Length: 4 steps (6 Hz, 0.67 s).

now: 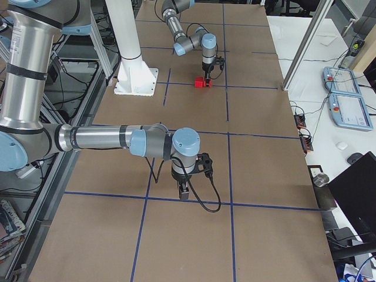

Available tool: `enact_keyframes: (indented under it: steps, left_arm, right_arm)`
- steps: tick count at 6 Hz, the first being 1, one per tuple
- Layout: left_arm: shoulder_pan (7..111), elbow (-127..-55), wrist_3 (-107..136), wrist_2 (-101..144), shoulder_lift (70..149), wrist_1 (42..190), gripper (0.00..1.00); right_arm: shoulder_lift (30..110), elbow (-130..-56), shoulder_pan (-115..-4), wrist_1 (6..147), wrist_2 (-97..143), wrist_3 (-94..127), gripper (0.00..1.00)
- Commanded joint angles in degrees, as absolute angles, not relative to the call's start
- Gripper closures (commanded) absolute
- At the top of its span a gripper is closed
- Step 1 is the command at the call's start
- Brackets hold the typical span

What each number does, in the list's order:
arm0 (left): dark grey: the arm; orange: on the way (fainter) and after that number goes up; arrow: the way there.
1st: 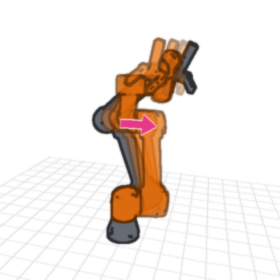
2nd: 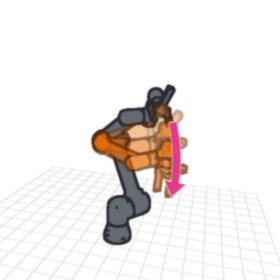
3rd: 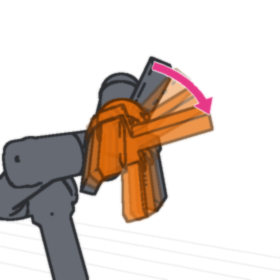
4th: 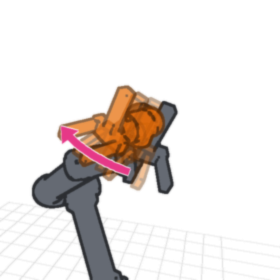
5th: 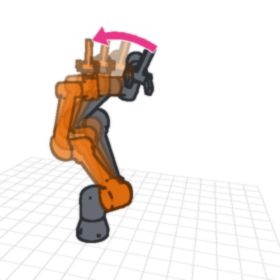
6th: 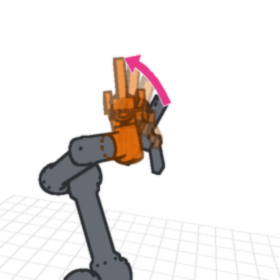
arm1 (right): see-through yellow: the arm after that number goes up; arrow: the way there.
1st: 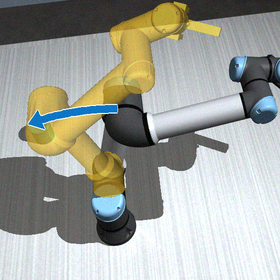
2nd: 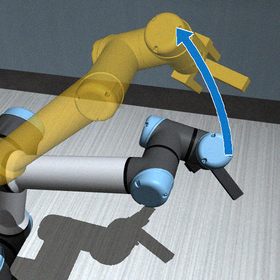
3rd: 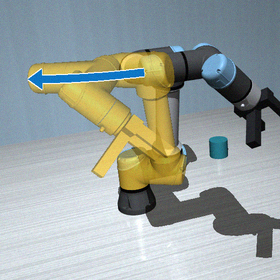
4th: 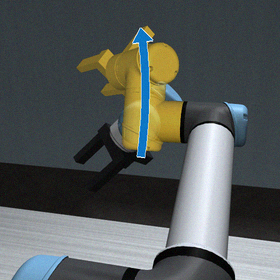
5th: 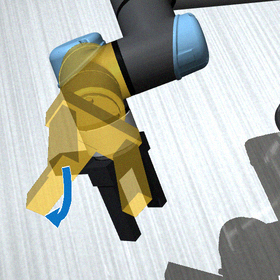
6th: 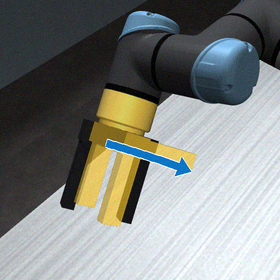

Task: Form red blocks into L shape at center
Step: 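Hold the block down against the center block with the left gripper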

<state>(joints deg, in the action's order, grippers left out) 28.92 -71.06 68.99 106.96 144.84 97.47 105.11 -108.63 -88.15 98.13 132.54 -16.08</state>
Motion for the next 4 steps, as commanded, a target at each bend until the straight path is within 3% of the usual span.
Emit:
enact_keyframes:
  steps: [1,2,4]
  left_arm:
    - [28.92,-71.02,68.99,106.96,144.84,97.47,0.79]
    - [28.92,-71.02,68.99,106.96,144.93,97.47,0.71]
    - [28.92,-71.02,69.08,107.05,145.28,97.47,0.71]
  right_arm:
    - [105.12,-108.63,-88.15,98.17,132.54,-16.08,0.0]
    - [105.12,-108.63,-88.15,98.17,132.54,-16.08,0.0]
    - [105.12,-108.54,-88.15,98.17,132.54,-16.08,0.0]
